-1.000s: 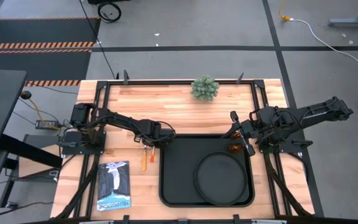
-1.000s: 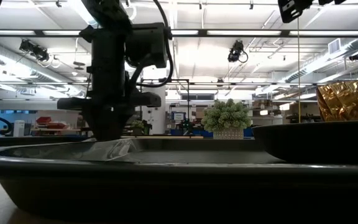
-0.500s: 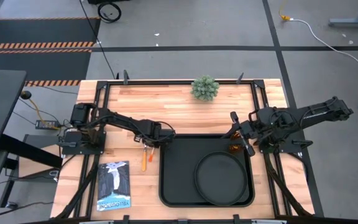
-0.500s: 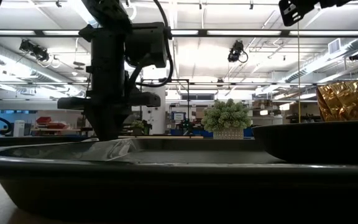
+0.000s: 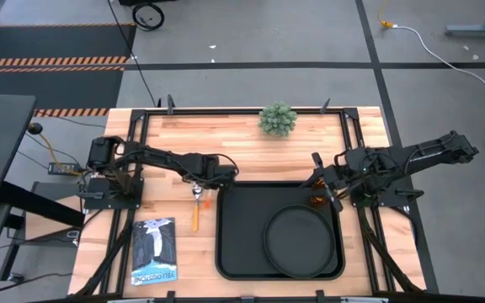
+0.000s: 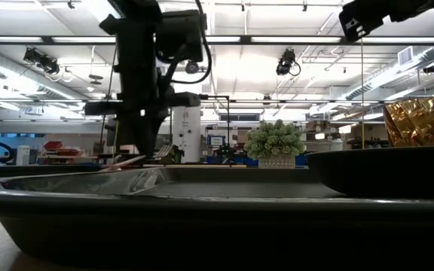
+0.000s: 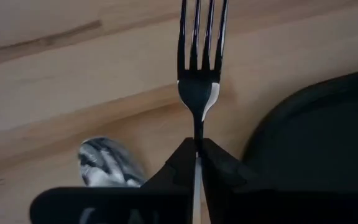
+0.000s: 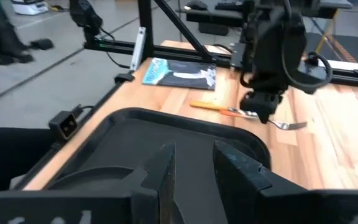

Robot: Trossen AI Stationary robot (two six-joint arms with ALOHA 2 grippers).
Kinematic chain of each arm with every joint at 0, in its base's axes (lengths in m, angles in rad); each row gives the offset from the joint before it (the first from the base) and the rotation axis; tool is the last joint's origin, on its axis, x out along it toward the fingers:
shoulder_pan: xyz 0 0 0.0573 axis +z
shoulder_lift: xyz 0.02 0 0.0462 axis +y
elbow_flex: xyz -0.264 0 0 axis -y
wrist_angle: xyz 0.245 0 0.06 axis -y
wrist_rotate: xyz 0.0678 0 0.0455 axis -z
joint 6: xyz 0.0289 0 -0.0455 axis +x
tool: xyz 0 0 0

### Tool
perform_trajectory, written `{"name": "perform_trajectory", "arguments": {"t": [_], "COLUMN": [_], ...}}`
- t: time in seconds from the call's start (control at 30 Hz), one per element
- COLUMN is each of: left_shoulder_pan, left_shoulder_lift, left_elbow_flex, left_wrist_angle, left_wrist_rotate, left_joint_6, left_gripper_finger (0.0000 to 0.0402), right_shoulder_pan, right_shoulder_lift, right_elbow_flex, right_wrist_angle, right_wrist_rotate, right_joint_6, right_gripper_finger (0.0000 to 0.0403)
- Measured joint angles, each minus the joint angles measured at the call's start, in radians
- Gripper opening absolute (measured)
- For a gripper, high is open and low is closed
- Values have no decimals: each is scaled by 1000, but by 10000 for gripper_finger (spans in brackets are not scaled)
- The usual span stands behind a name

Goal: Pick and place plate/cup/fork/spoon on tray
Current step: Put the orange fork on the black tray to the left of the grey plate

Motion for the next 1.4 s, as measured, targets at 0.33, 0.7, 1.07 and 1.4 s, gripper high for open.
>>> {"name": "perform_trajectory", "arguments": {"t": [0.33,0.7,1.07,1.4], "left_shoulder_pan": [-72,-220,-326,-365], "left_shoulder_lift": [-2,5,109,255], "left_elbow_flex": [74,74,80,270], "left_wrist_angle": [101,209,450,395], "left_wrist_rotate": [-5,-49,-103,-99], "left_joint_6": [-59,-252,-380,-395], "left_gripper_finger": [21,19,20,20], "right_shoulder_pan": [0,0,0,0], "right_shoulder_lift": [-34,-137,-158,-183], "right_elbow_flex": [-2,-2,-2,-2], "right_wrist_angle": [-54,-117,-132,-136], "right_wrist_rotate": [28,28,27,25], "right_joint_6": [-3,0,-2,-8], "right_gripper_finger": [114,114,114,114]}}
